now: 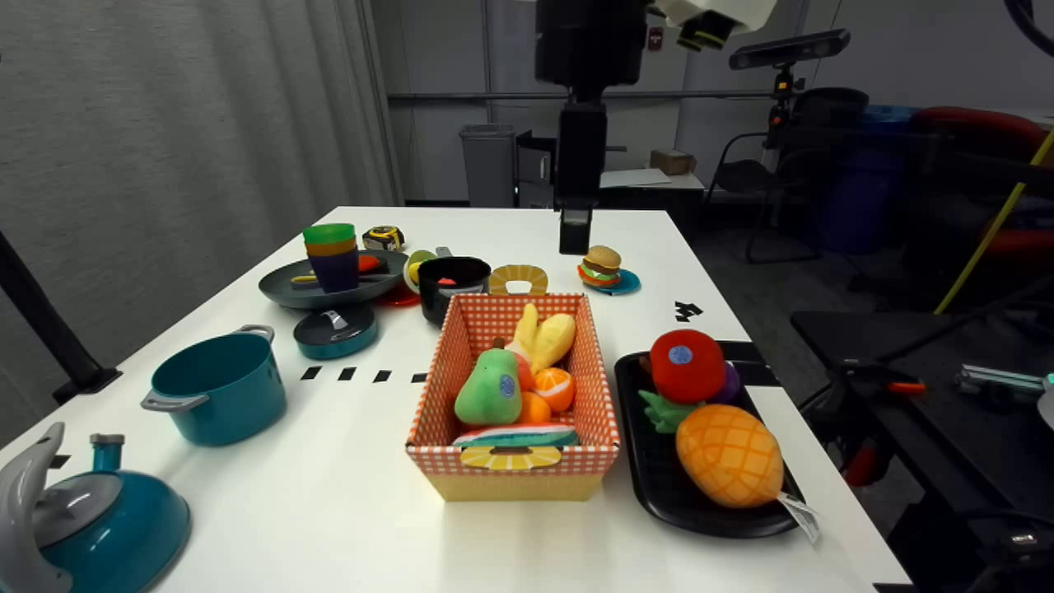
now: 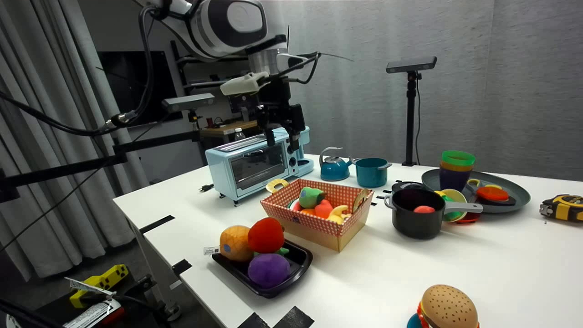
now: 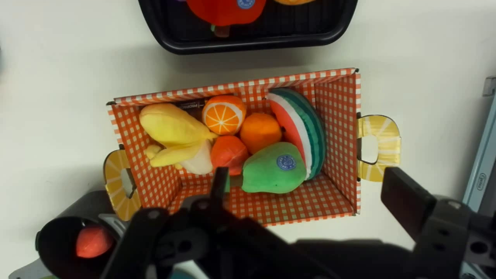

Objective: Pick up the mango and green fruit plush toy from the box and put them on the black tray

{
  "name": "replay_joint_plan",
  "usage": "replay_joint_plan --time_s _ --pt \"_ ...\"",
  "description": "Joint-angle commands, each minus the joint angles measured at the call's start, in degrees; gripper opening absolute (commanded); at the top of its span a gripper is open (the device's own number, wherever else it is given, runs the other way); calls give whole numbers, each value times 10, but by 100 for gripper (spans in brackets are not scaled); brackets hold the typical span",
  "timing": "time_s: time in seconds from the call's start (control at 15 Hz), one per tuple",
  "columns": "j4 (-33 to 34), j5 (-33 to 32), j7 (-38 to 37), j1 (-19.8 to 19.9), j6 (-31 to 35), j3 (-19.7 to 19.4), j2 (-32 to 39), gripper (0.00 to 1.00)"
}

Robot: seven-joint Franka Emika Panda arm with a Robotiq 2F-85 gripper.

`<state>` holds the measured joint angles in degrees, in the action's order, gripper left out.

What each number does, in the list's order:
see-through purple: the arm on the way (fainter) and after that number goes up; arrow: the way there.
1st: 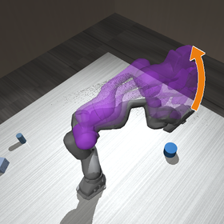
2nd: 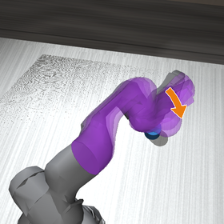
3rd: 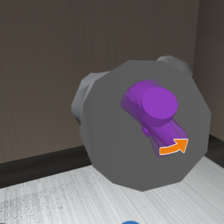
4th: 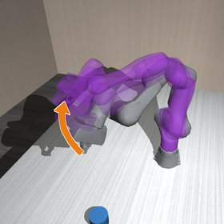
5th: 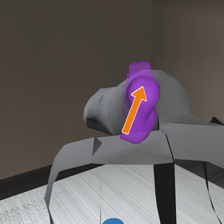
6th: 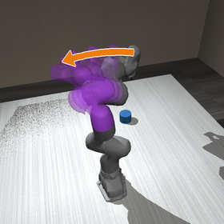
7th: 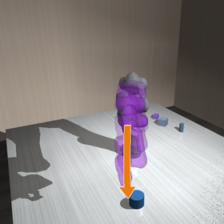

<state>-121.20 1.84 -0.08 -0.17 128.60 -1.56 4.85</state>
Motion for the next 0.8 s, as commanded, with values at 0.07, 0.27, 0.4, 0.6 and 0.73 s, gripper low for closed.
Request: replay_joint_plan --time_s 0.07,0.27,0.4,0.6,0.73 --pt "48 -44 38 8 -15 -1 59 100" --pt "60 -78 60 10 -7 -4 85 100" --pt "69 -88 76 13 1 -5 105 100" --pt "81 -95 102 17 15 -5 130 100" --pt "86 -102 127 21 30 -3 145 100"
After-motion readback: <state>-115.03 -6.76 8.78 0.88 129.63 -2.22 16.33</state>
